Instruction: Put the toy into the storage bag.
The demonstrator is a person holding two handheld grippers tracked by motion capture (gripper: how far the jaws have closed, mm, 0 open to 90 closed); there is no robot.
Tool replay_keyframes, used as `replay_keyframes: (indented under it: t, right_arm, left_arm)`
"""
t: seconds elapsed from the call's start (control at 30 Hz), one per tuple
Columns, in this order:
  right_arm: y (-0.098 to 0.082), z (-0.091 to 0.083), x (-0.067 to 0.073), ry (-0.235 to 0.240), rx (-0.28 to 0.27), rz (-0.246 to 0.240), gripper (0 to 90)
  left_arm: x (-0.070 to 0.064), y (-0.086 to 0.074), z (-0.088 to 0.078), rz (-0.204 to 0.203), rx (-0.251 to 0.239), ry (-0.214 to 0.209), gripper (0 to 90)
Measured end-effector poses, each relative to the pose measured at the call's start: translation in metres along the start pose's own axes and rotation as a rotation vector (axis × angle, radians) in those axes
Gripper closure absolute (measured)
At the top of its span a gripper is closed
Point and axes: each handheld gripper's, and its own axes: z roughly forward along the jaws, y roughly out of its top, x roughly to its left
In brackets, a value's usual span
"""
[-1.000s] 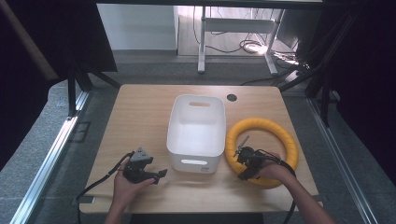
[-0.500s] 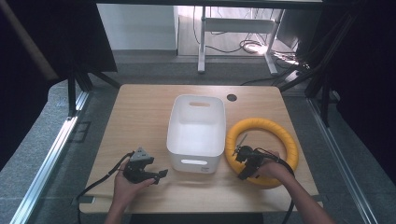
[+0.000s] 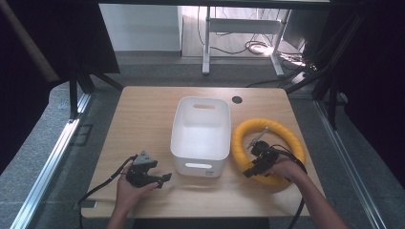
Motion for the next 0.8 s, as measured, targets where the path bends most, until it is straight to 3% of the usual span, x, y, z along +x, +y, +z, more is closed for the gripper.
replay_keyframes:
  t: [0.1, 0.13, 0.37, 0.8]
  right_arm:
    - [-0.001, -0.006, -0.003, 0.022, -0.039, 0.023, 50.1]
    - [-0.002, -0.013, -0.006, 0.045, -0.079, 0.035, 50.1]
    - [-0.003, -0.028, -0.013, 0.092, -0.149, 0.060, 50.0]
    - [-0.005, -0.039, -0.020, 0.096, -0.252, 0.100, 50.1]
  left_arm:
    - [0.000, 0.000, 0.000, 0.001, 0.002, -0.001, 20.1]
    - [0.000, 0.000, 0.000, 0.002, 0.003, -0.001, 20.1]
    - [0.000, 0.000, 0.001, -0.001, 0.003, 0.002, 20.0]
    - [0.000, 0.000, 0.001, 0.000, 0.003, 0.003, 20.0]
